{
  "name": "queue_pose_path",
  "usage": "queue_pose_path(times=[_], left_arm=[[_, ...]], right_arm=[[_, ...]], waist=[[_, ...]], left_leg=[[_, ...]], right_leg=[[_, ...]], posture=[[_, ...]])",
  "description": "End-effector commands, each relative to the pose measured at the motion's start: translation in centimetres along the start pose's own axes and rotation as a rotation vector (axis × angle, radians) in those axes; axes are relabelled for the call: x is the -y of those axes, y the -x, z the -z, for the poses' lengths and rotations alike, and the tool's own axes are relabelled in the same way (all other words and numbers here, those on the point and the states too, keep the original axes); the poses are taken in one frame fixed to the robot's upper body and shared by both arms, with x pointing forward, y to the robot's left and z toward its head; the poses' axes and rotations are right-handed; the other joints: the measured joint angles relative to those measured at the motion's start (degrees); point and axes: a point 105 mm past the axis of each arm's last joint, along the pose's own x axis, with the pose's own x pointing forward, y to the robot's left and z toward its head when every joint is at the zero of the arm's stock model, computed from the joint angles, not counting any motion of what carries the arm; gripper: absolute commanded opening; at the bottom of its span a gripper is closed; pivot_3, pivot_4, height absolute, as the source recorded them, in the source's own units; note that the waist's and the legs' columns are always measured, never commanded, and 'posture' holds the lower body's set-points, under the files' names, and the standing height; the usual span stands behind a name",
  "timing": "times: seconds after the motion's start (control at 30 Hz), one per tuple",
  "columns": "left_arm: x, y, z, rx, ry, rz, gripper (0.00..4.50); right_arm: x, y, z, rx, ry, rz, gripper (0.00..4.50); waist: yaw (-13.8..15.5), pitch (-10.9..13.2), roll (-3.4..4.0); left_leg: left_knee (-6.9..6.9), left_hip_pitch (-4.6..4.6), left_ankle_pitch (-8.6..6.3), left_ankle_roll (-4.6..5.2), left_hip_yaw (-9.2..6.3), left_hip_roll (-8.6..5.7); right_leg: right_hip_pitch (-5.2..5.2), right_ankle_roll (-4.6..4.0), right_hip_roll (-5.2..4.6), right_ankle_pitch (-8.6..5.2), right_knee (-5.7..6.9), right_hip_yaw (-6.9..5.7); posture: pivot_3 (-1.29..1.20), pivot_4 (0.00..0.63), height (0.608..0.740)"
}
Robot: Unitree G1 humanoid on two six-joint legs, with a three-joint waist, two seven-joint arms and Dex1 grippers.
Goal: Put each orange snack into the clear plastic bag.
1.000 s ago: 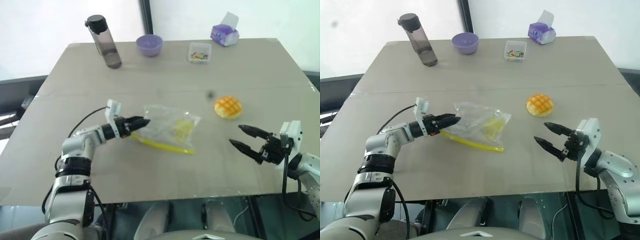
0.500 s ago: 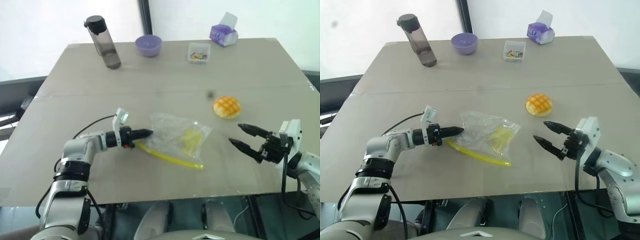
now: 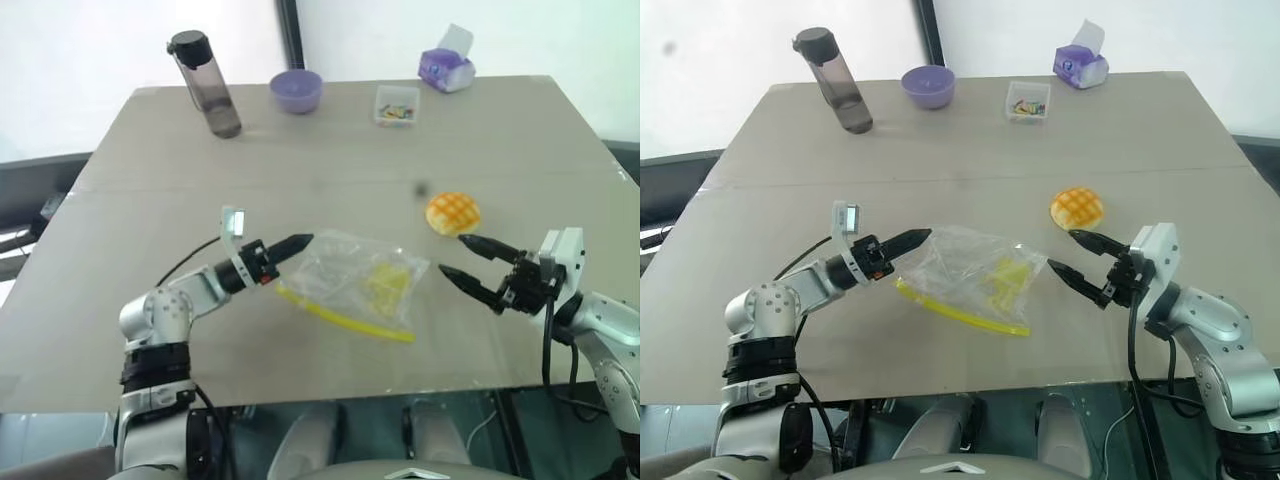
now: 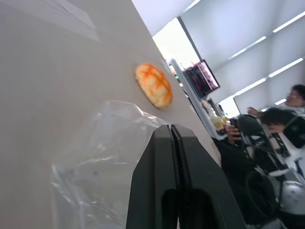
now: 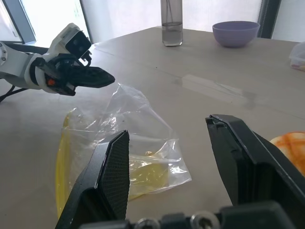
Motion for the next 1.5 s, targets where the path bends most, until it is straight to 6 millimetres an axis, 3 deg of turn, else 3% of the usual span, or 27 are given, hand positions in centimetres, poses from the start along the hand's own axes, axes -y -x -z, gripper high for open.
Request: queue_pose_path(times=[0.03, 0.17, 0.43, 0.6, 0.7, 0.87, 0.97, 1.13, 1.17, 1.33, 1.5], left_arm=[[1.3, 0.3, -3.1, 0.076, -0.148, 0.003, 1.41], [0.3, -0.1, -3.0, 0.03, -0.214, -0.047, 3.23], [0.7, -3.2, 1.0, -0.166, -0.253, 0.067, 3.23], [-1.3, -3.9, 2.8, -0.275, -0.333, 0.022, 3.23], [-2.4, -4.4, 3.1, -0.304, -0.374, -0.027, 3.23], [-2.6, -4.6, 2.6, -0.272, -0.344, -0.024, 3.23], [-2.4, -4.6, 2.2, -0.242, -0.294, -0.009, 2.48], [-1.6, -4.5, 1.4, -0.198, -0.139, 0.009, 0.22], [-1.4, -4.4, 1.3, -0.194, -0.103, 0.015, 0.03], [0.1, -4.3, 0.2, -0.133, 0.092, 0.059, 0.03], [1.4, -4.8, -1.6, 0.002, 0.282, 0.072, 0.03]], right_arm=[[0.0, 0.0, -0.7, 0.024, 0.037, -0.007, 2.86], [0.0, -0.1, -0.6, 0.026, 0.038, -0.01, 2.86], [0.1, 0.1, -0.5, 0.024, 0.042, -0.001, 2.86], [0.0, 0.2, -0.6, 0.022, 0.044, 0.005, 2.86], [-0.1, 0.4, -0.6, 0.019, 0.045, 0.013, 2.86], [-0.2, 0.6, -0.6, 0.017, 0.045, 0.027, 2.86], [-0.3, 0.5, -0.5, 0.016, 0.049, 0.028, 2.86], [-0.3, 0.2, -0.5, 0.018, 0.059, 0.021, 2.86], [-0.3, 0.2, -0.5, 0.017, 0.062, 0.017, 2.86], [-0.9, -0.6, 0.3, -0.033, 0.183, -0.024, 2.86], [-1.2, -2.2, 0.9, -0.064, 0.508, -0.092, 2.86]], waist=[[0.0, 0.0, -0.01], [0.0, 0.0, 0.01], [-0.1, 0.0, -0.01], [-0.1, 0.0, 0.0], [0.1, 0.0, 0.0], [0.0, 0.0, 0.0], [-0.2, 0.0, 0.0], [-0.1, 0.0, -0.01], [-0.2, 0.0, -0.02], [-0.3, 0.0, -0.02], [-0.2, 0.0, -0.09]], left_leg=[[0.0, 0.0, 0.0, 0.0, 0.0, 0.0], [0.0, 0.0, 0.0, 0.0, 0.03, 0.0], [0.0, 0.0, 0.0, 0.0, 0.04, -0.03], [0.0, 0.0, 0.0, 0.0, 0.05, -0.02], [0.01, 0.01, 0.0, 0.0, 0.05, -0.02], [0.14, 0.01, 0.0, 0.01, 0.04, -0.03], [0.24, 0.02, 0.0, 0.01, 0.05, -0.03], [0.35, 0.0, 0.0, 0.01, 0.04, -0.03], [0.38, -0.02, -0.01, 0.01, 0.04, -0.03], [0.47, -0.02, -0.01, 0.01, 0.03, -0.03], [0.73, -0.02, -0.01, 0.01, 0.03, -0.06]], right_leg=[[0.0, 0.0, 0.0, 0.0, 0.0, 0.0], [0.0, 0.0, 0.0, 0.0, 0.0, 0.01], [0.0, 0.0, 0.0, 0.0, -0.01, 0.02], [0.0, 0.0, 0.01, 0.0, 0.01, 0.03], [0.01, 0.0, 0.01, 0.0, 0.01, 0.01], [0.03, 0.01, 0.01, 0.01, 0.12, 0.01], [0.02, 0.01, 0.03, 0.0, 0.23, 0.03], [0.0, 0.01, 0.04, 0.0, 0.32, 0.03], [0.0, 0.01, 0.04, 0.0, 0.33, 0.03], [-0.01, 0.02, 0.07, 0.0, 0.44, 0.03], [-0.02, 0.03, 0.07, -0.01, 0.64, 0.03]], posture=[[0.0, 0.15, 0.74], [0.0, 0.15, 0.74], [0.0, 0.15, 0.74], [0.0, 0.15, 0.74], [0.0, 0.15, 0.74], [0.0, 0.15, 0.74], [0.0, 0.15, 0.74], [0.0, 0.15, 0.74], [0.0, 0.15, 0.74], [0.0, 0.15, 0.74], [0.0, 0.15, 0.74]])
